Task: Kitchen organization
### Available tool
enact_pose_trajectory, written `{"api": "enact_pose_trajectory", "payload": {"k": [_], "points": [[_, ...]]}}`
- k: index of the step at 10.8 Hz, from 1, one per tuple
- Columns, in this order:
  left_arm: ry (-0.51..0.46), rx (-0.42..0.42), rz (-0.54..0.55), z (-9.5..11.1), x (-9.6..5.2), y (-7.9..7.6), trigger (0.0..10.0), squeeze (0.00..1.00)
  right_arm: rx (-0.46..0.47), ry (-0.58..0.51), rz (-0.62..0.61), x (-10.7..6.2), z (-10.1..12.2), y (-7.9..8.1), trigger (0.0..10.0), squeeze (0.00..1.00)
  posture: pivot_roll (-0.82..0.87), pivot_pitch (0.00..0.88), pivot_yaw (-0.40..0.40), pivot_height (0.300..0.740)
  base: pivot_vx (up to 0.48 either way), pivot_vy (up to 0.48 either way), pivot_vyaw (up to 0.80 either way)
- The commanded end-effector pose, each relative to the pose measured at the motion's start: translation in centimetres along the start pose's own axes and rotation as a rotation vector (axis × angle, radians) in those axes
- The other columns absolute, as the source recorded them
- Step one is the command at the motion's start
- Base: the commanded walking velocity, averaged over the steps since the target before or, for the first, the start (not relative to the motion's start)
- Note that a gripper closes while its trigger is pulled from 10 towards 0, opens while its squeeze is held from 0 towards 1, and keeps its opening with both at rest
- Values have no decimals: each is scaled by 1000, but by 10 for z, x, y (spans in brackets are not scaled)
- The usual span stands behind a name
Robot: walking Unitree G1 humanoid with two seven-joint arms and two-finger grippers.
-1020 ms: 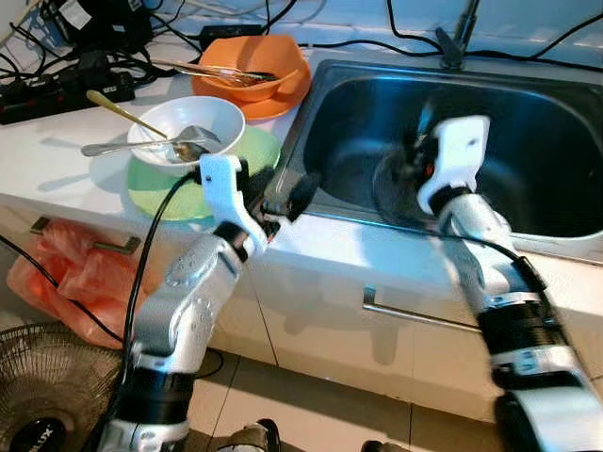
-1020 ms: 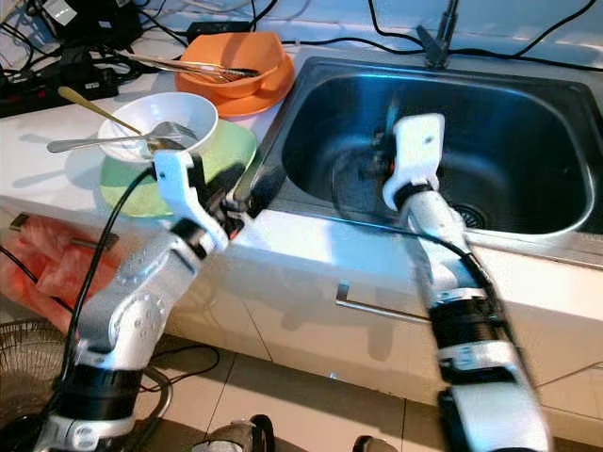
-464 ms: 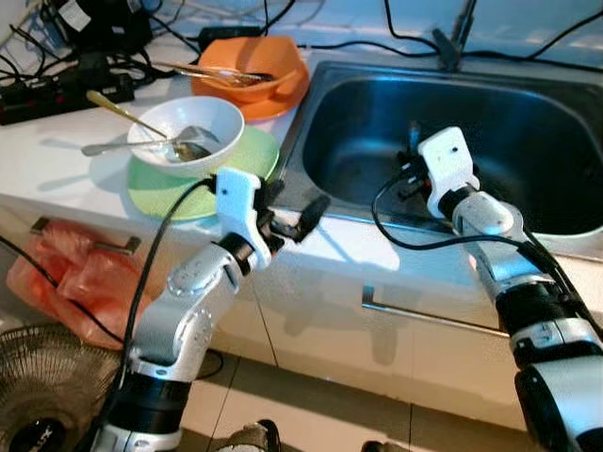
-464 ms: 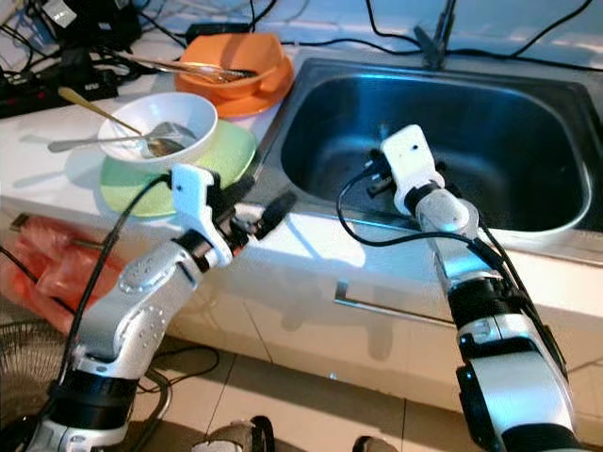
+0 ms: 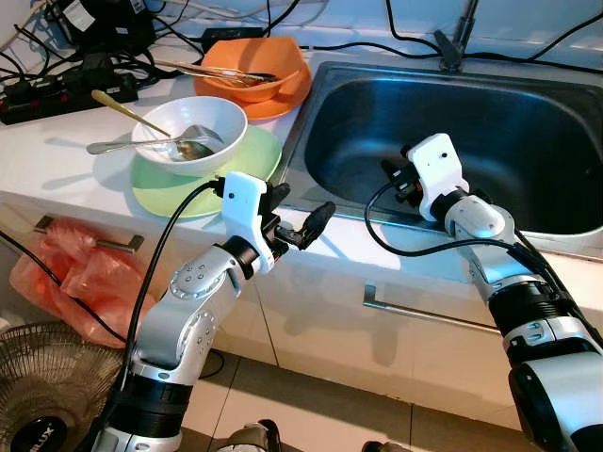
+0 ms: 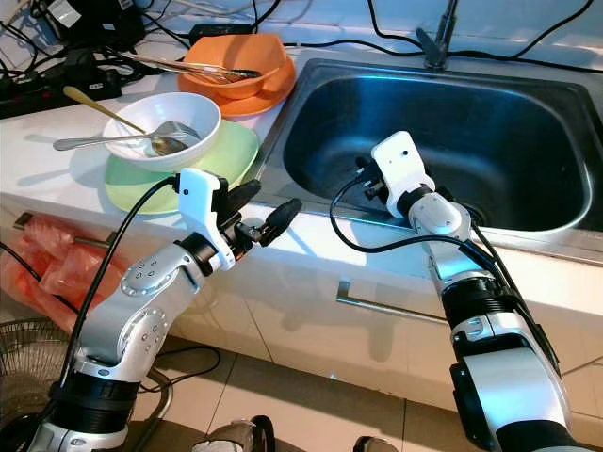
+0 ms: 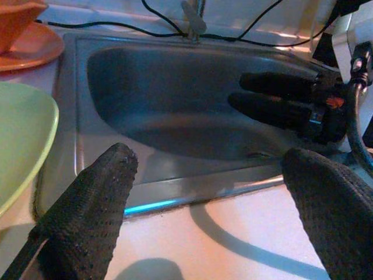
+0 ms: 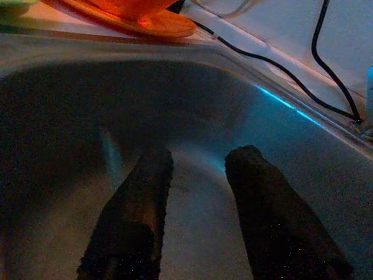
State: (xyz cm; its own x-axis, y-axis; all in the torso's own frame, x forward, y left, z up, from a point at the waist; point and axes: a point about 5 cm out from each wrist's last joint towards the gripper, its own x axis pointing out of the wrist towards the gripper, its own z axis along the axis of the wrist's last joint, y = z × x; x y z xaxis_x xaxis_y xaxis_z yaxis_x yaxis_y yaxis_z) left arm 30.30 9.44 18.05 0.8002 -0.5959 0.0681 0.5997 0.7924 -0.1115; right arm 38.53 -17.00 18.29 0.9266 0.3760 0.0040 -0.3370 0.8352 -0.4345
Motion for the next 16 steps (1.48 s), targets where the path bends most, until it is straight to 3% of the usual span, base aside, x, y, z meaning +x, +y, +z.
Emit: {"api": "enact_pose_trajectory", "payload": {"k": [1, 5, 6, 8, 10, 11, 12, 13, 16], "points": [[-13, 27, 5, 6, -1, 0, 10000, 0, -2, -35, -5, 3, 8, -3, 10000, 1000, 42, 147, 82, 740, 0, 0, 0], [-90, 142, 72, 25, 1, 7, 10000, 0, 13, -159, -20, 1, 31, -7, 10000, 1000, 36, 143, 76, 740, 0, 0, 0], [-168, 222, 171, 40, 0, 18, 10000, 0, 55, -194, -9, 0, 39, -4, 10000, 1000, 35, 142, 74, 740, 0, 0, 0], [-306, 260, 393, 64, -11, 44, 10000, 0, 81, -230, 25, -4, 47, 7, 10000, 1000, 37, 140, 70, 740, 0, 0, 0], [-357, 288, 583, 74, -26, 69, 10000, 0, 121, -242, 36, -10, 47, 16, 10000, 1000, 39, 136, 63, 740, 0, 0, 0], [-381, 269, 702, 77, -37, 85, 10000, 0, 214, -256, 89, -22, 47, 30, 10000, 925, 40, 136, 62, 740, 0, 0, 0], [-376, 255, 729, 75, -39, 88, 10000, 0, 284, -264, 186, -31, 50, 45, 10000, 294, 39, 135, 63, 740, 0, 0, 0], [-374, 239, 741, 73, -39, 90, 10000, 0, 300, -270, 313, -42, 52, 62, 10000, 0, 34, 136, 62, 740, 0, 0, 0], [-400, 215, 832, 77, -47, 102, 10000, 0, 303, -219, 406, -55, 48, 75, 10000, 0, 34, 133, 54, 740, 0, 0, 0]]}}
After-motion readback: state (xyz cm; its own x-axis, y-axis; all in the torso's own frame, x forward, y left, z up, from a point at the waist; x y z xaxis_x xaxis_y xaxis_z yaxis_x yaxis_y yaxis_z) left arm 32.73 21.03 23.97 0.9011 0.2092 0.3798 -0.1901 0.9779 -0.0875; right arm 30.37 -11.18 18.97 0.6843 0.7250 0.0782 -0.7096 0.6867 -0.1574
